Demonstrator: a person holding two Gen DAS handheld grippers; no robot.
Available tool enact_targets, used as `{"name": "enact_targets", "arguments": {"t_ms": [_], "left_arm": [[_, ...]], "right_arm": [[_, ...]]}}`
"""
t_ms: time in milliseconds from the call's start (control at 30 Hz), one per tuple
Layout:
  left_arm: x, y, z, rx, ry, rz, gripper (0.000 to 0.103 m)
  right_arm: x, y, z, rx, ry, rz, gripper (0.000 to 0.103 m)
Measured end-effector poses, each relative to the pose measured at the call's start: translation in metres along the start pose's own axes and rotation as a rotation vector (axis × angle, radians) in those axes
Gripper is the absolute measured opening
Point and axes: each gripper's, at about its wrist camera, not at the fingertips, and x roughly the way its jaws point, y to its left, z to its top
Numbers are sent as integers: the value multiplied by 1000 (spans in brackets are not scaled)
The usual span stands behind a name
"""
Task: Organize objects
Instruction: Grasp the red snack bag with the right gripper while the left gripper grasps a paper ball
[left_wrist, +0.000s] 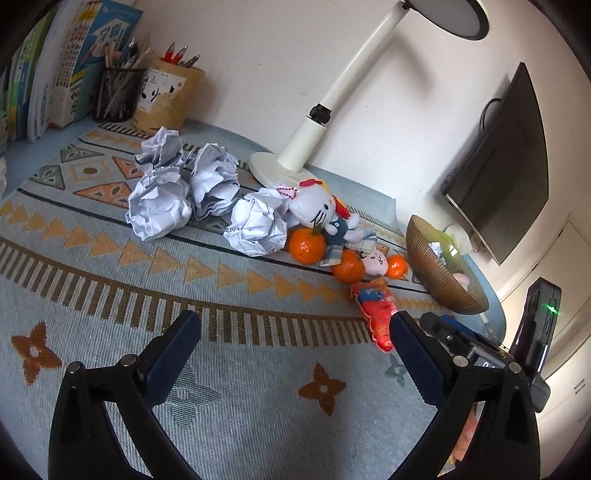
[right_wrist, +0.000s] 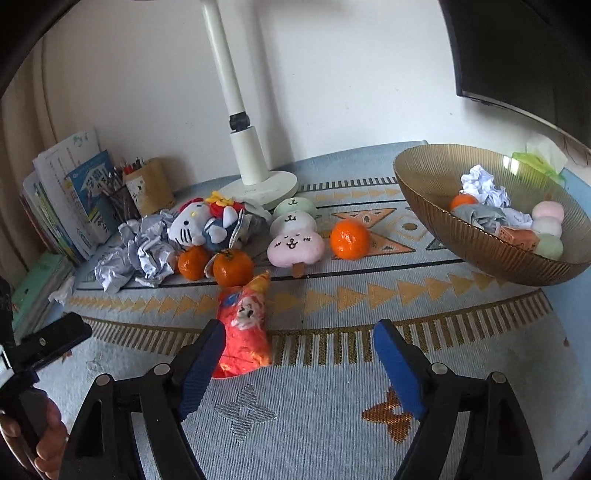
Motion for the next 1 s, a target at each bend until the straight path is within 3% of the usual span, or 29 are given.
{"name": "enact_targets", "arguments": {"t_ms": [200, 367, 467, 600, 767, 867, 933, 1000], "left_arm": [[4, 9, 1, -40, 28, -38, 102], [2, 12, 2, -53, 15, -35, 102], [-6, 9, 1, -45, -46, 60, 102], [-9, 8, 0, -59, -64, 105, 102], [-23, 20, 20, -91, -89, 230, 102], [-20, 23, 47, 18, -94, 377, 102], [1, 28, 61, 96, -64, 484, 102], [25, 41, 71, 108, -1, 465, 101]], "right_arm": [[0, 15, -2, -78, -2, -41, 81], [3, 7, 0, -32, 13, -21, 82], [5, 7, 0, -31, 20, -20, 82], [-4, 13, 1, -32, -9, -24, 82], [8, 25, 13, 55, 75, 67, 82], [18, 39, 16, -3, 73, -10, 82], [26, 43, 17, 0, 82, -13, 82], [32, 44, 16, 12, 96, -25, 82]]}}
